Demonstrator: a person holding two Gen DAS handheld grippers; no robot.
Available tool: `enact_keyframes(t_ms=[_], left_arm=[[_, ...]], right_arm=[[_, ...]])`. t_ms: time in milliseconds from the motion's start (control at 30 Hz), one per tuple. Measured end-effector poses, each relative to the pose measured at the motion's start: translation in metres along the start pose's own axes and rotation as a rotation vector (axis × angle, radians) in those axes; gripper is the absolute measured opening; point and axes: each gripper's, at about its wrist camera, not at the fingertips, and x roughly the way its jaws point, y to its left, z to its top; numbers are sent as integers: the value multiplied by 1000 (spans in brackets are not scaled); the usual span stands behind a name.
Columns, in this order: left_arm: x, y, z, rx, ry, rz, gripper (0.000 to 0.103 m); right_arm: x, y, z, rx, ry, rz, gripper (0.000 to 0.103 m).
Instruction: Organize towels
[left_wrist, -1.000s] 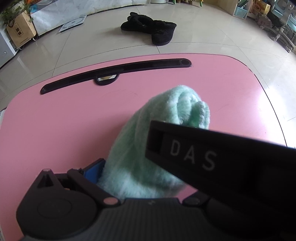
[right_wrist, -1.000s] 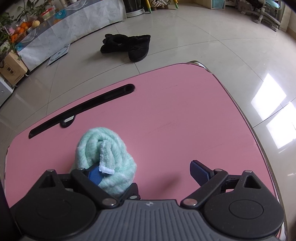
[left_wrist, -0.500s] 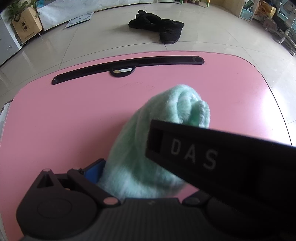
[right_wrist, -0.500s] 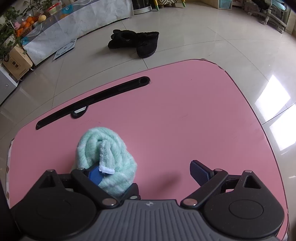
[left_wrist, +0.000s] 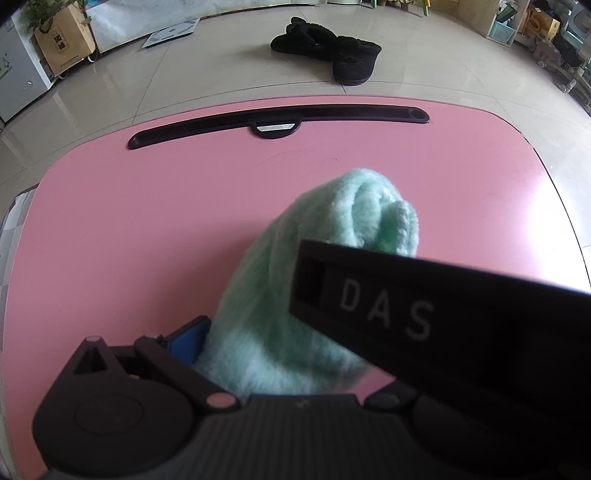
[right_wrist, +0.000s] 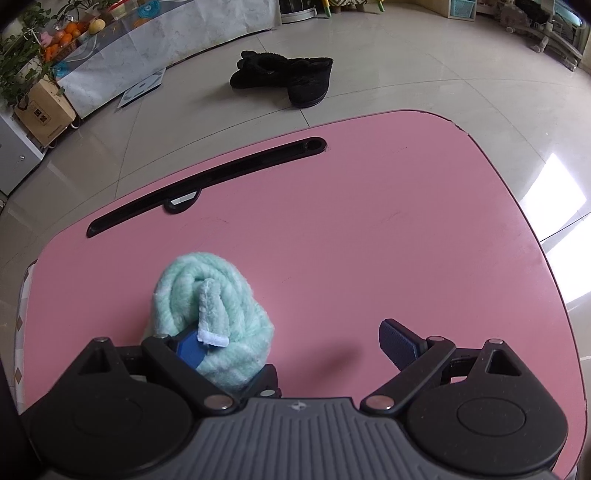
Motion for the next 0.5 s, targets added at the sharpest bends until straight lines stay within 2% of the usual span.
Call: enact_keyframes(t_ms=[500], left_arm=[[-3, 19, -7, -23, 18, 6, 103]], right_arm=[[-1, 17, -11, -36, 9, 16, 95]])
